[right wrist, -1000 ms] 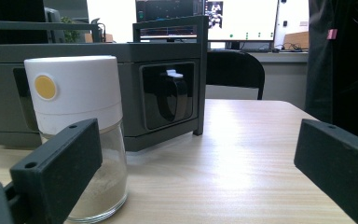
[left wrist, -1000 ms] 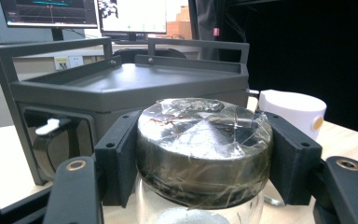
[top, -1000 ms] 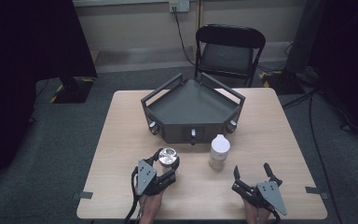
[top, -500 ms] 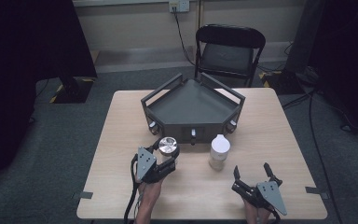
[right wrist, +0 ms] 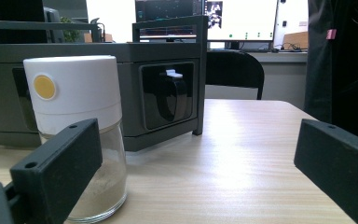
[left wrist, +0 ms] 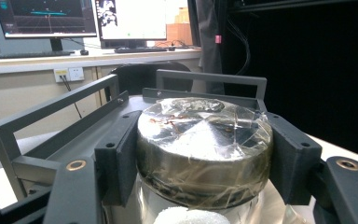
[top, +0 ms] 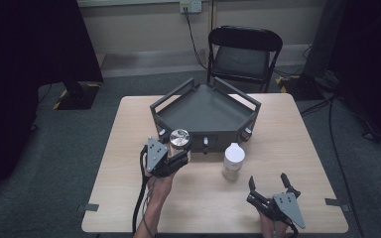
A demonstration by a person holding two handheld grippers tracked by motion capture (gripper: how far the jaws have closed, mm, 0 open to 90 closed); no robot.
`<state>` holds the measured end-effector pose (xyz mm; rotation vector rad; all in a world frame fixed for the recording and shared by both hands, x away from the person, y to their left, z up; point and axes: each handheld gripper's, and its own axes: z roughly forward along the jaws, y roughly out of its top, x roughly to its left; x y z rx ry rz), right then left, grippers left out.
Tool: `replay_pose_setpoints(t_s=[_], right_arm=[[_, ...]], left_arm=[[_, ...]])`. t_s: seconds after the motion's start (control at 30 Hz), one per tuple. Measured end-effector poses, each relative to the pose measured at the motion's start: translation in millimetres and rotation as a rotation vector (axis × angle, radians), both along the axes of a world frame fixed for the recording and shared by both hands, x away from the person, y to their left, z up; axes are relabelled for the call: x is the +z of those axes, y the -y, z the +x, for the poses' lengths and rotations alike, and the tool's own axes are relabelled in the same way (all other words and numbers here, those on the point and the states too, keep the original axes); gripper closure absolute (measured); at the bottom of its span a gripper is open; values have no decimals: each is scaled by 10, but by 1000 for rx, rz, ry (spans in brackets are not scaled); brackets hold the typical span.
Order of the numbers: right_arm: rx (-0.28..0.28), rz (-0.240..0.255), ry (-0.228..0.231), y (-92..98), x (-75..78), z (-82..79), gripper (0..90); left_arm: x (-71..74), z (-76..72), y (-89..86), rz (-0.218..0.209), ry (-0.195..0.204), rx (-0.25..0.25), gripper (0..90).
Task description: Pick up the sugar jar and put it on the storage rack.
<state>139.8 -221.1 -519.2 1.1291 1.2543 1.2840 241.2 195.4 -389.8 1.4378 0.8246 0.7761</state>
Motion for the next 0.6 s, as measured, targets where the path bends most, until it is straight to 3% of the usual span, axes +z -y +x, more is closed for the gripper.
replay_pose_setpoints(t_s=[0.27, 0.6], right_arm=[[1, 0, -1, 2, 1, 0, 0], [4, 1, -1, 8, 2, 1, 0]], left_arm=[[60, 80, 130, -32, -5, 61, 351], [264, 244, 332, -21, -1, 102, 351]])
